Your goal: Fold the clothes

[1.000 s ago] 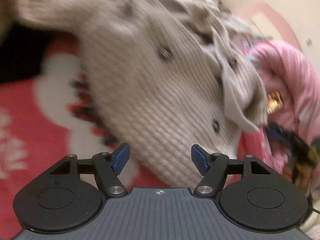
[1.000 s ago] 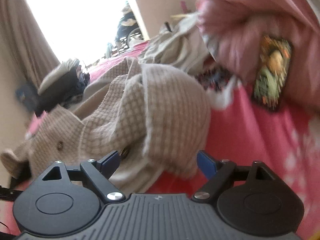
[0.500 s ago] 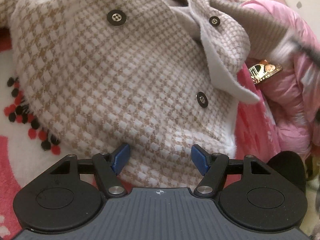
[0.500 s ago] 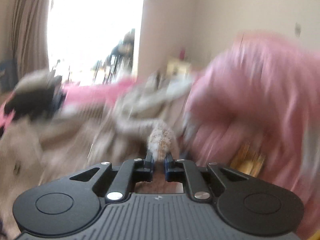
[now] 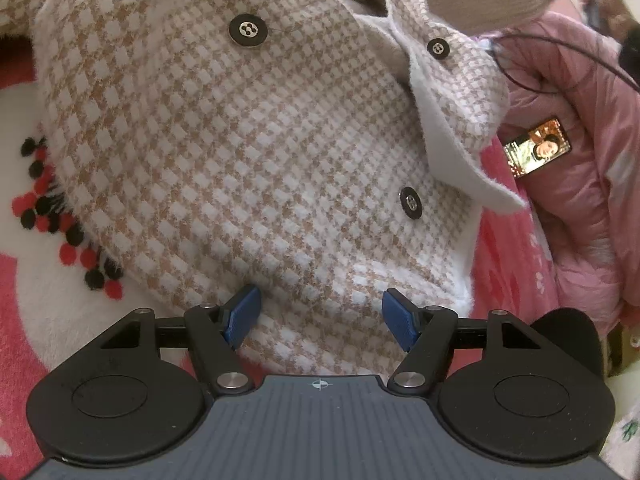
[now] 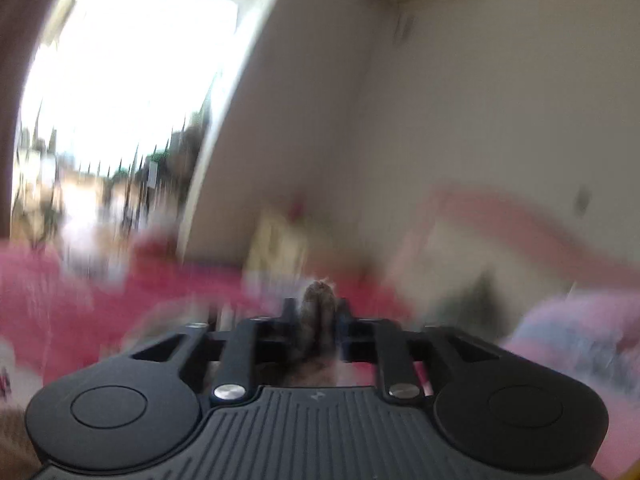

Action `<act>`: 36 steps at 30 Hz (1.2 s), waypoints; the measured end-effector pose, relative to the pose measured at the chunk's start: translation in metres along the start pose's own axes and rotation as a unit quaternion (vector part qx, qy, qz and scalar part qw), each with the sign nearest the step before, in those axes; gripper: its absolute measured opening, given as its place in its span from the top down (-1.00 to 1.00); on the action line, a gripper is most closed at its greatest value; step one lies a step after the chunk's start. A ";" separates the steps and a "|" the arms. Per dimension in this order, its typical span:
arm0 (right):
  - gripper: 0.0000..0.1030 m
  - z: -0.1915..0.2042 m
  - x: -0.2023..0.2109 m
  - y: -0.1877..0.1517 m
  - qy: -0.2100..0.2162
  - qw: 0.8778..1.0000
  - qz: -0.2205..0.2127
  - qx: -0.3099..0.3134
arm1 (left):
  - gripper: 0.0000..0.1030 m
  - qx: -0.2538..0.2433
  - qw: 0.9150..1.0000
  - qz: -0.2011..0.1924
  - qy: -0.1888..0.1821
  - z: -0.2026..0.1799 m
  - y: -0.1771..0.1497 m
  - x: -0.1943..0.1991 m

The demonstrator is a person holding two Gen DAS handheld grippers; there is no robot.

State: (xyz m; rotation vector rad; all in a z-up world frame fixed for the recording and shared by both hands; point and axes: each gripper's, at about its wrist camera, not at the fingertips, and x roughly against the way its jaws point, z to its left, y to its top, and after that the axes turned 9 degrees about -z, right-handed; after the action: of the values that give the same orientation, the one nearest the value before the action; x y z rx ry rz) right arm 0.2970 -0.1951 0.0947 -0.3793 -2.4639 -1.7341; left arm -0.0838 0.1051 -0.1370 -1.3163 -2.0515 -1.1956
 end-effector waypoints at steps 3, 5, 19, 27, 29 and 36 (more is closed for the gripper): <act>0.01 0.007 -0.011 -0.017 -0.010 1.000 0.030 -0.002 | -0.32 0.002 1.000 0.001 -0.007 0.003 0.000 0.000; -0.12 -0.003 0.007 -0.027 0.019 0.999 -0.001 -0.046 | -0.32 0.002 1.000 0.004 -0.013 0.005 0.000 0.000; -0.70 -0.052 0.166 -0.162 0.310 0.885 0.161 -0.306 | -0.37 0.054 0.996 0.008 -0.073 0.026 -0.008 0.011; -0.71 -0.018 0.231 -0.308 0.319 0.759 0.344 -0.451 | -0.37 0.064 0.994 0.011 -0.090 0.033 -0.020 0.016; -0.71 -0.001 0.248 -0.329 0.322 0.741 0.368 -0.461 | -0.37 0.064 0.994 0.010 -0.092 0.033 -0.022 0.017; -0.76 0.047 0.285 -0.367 0.340 0.692 0.398 -0.498 | -0.37 0.083 0.992 -0.011 -0.091 0.038 -0.027 0.018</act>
State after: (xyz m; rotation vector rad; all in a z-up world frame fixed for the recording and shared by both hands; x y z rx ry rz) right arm -0.0709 -0.2274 -0.1915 -0.5884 -0.5108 -2.0011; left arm -0.1126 0.1413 -0.1562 -1.3700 -2.2431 -0.9201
